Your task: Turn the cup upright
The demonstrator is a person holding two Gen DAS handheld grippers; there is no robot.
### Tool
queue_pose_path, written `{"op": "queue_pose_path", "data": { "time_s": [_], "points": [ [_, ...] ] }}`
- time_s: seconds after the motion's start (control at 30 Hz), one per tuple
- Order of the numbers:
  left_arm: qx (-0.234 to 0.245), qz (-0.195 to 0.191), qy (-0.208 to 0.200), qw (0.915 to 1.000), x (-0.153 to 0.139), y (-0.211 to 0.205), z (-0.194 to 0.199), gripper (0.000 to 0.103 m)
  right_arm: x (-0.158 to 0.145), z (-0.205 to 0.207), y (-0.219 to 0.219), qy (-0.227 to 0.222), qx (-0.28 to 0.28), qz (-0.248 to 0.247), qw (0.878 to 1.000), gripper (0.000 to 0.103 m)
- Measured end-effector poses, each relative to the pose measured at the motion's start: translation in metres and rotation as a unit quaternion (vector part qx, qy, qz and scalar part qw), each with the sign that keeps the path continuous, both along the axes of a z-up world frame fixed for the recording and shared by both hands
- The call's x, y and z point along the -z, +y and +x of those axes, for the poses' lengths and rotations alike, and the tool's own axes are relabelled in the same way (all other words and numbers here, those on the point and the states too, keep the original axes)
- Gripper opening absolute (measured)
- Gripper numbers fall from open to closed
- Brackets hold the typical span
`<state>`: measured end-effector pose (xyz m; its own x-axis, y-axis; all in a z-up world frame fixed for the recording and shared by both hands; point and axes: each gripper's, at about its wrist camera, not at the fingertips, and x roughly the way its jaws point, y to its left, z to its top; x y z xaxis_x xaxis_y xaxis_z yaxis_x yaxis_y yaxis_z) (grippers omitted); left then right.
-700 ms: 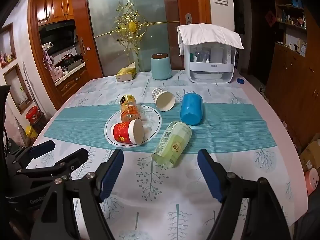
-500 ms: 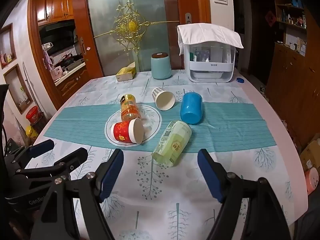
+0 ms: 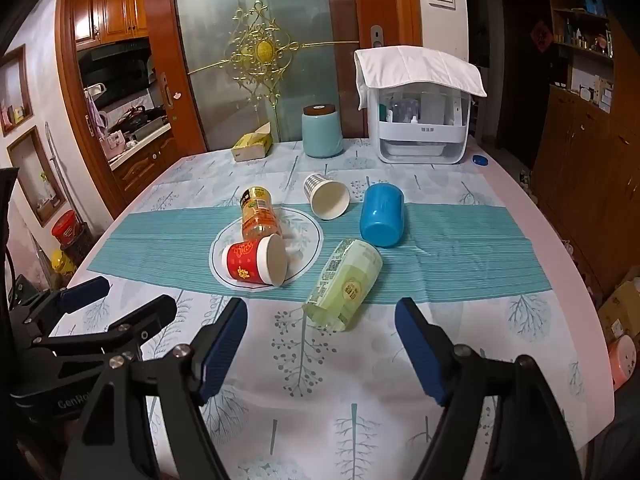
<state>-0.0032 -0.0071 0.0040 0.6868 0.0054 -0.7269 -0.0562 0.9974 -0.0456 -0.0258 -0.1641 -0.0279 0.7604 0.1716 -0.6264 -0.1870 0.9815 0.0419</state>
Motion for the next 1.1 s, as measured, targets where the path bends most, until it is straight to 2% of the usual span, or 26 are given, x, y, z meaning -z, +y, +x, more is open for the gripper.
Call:
{"op": "queue_pose_path", "data": {
  "time_s": [1.1],
  "points": [
    [0.007,0.001,0.005,1.0000,0.0024,0.0014,-0.0018,0.092,0.0036,0.0042,0.0011,0.008,0.005,-0.006,1.000,0.077]
  ]
}}
